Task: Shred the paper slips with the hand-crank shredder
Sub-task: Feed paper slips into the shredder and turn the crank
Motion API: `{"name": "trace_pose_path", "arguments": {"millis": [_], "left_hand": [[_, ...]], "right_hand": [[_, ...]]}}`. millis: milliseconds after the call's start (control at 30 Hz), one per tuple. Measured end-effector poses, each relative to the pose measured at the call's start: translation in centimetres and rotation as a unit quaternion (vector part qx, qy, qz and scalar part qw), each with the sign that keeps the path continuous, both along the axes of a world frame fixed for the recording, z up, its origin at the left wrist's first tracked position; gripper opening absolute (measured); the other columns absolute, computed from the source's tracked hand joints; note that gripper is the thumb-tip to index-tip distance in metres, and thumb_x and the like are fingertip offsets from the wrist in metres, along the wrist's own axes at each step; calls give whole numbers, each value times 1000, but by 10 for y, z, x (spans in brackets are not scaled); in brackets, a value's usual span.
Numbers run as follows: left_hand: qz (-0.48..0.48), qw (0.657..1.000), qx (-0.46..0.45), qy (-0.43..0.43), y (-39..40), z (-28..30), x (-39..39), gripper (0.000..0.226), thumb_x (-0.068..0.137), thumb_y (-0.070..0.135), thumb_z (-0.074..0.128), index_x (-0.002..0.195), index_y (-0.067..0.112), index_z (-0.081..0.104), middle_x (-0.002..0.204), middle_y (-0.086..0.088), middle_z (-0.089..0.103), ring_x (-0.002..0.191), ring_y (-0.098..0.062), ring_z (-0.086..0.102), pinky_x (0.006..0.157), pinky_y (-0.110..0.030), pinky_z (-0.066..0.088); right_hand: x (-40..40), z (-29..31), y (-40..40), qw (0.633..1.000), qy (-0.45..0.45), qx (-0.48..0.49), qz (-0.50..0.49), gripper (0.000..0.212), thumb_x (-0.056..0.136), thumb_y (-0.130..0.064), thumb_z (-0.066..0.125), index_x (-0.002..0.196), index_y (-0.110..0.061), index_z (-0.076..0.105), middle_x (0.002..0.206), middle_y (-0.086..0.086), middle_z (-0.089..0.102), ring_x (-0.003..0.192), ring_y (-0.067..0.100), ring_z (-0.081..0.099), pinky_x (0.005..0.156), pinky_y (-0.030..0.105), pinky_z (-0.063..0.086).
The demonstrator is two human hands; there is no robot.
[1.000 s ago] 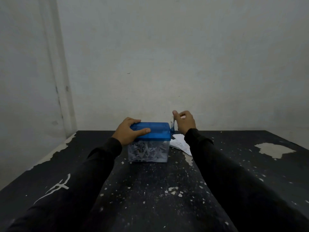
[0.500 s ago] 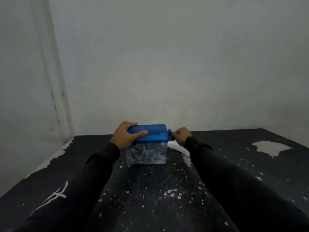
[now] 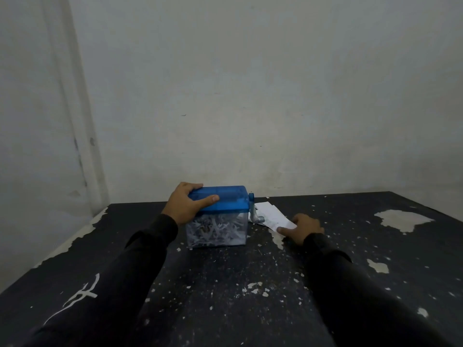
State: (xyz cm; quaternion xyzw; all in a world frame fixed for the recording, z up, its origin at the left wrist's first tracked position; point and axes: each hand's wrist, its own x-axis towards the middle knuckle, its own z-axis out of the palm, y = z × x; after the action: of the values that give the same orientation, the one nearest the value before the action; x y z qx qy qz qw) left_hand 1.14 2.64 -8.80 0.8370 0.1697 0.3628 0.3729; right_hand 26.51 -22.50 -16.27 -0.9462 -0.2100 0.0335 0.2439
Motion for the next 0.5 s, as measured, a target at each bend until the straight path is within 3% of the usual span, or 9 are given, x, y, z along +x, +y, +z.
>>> {"name": "trace_pose_path", "arguments": {"millis": [200,367,500], "left_hand": [[-1,1000,-3,-4,1,-1,-1,77,73,59,82,132,14,64,122,1,55,112,-16,58,86,-17,45],[-4,1000,-6,-7,-1,-1,-1,78,71,59,82,132,14,64,122,1,55,112,-16,58,86,-17,45],[-3,1000,-8,-4,-2,0,-1,78,71,60,82,132,14,64,121,2,55,112,-16,58,83,-13,44]], "right_hand": [[-4,5,-6,988,14,151,-24,50,77,-35,86,116,-15,61,123,9,64,111,29,60,99,44,49],[-1,4,-7,984,-8,173,-39,48,90,-41,72,124,-8,64,120,13,66,108,32,63,94,44,54],[-3,3,-6,978,-2,204,-43,31,101,-32,56,97,-6,72,81,8,65,80,25,63,82,40,55]]}}
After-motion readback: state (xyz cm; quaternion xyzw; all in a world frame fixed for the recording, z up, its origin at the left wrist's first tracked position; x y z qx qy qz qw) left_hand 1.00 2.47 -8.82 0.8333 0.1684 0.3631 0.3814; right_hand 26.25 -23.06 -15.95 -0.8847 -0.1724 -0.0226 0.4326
